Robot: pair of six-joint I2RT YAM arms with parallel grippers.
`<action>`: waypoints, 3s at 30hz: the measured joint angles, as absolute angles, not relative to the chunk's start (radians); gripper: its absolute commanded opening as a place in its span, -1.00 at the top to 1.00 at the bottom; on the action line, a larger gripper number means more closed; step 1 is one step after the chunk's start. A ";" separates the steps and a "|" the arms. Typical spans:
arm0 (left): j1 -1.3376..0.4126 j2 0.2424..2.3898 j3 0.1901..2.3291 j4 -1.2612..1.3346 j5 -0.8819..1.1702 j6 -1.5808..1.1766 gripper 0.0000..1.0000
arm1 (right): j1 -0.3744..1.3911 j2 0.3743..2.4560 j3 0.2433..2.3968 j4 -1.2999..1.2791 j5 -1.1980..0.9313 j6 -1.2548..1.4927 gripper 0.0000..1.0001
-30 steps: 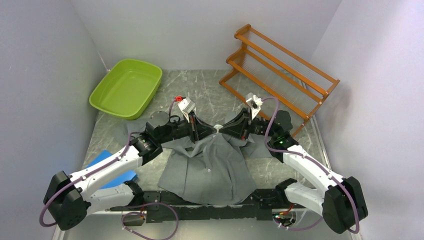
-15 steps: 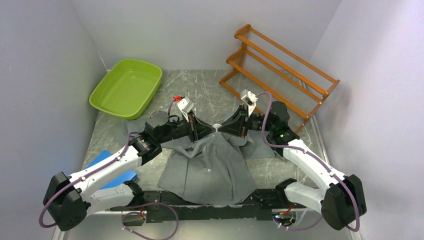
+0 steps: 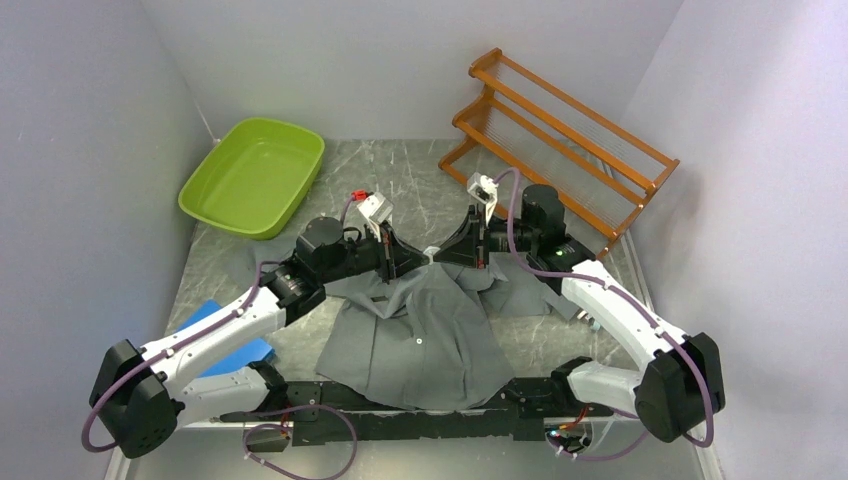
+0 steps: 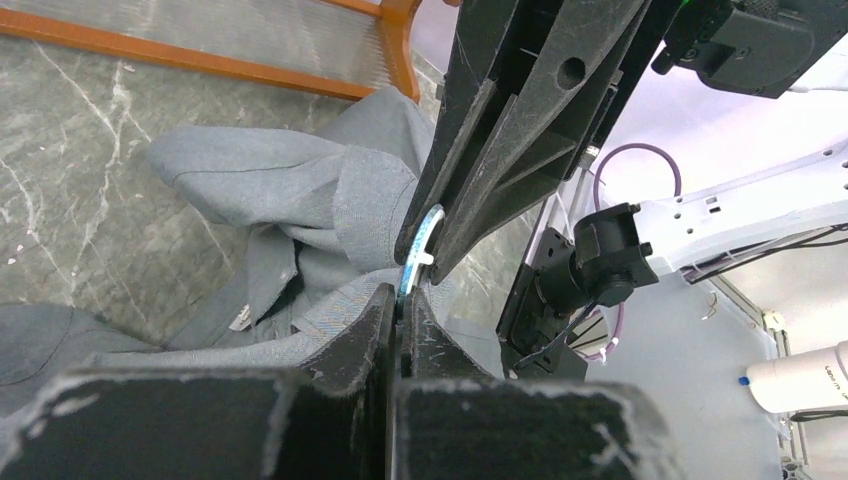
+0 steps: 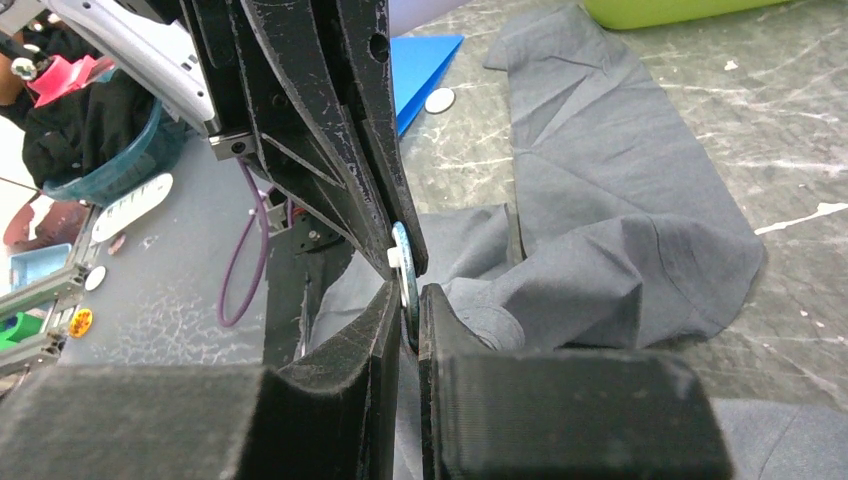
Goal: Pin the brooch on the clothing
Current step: Pin the brooch to the clothes.
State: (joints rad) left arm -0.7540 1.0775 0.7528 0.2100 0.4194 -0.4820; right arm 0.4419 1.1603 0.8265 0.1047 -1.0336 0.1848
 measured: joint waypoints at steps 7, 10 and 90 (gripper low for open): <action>-0.752 1.077 0.758 0.196 0.410 -0.479 0.95 | 0.456 1.166 0.864 0.019 -0.972 0.183 1.00; -0.750 1.077 0.758 0.196 0.402 -0.479 0.95 | 0.464 1.166 0.875 -0.005 -0.939 0.188 1.00; -1.209 1.166 0.997 -0.110 -0.405 -0.244 -0.88 | 0.211 1.333 0.688 0.114 -0.597 0.488 -1.00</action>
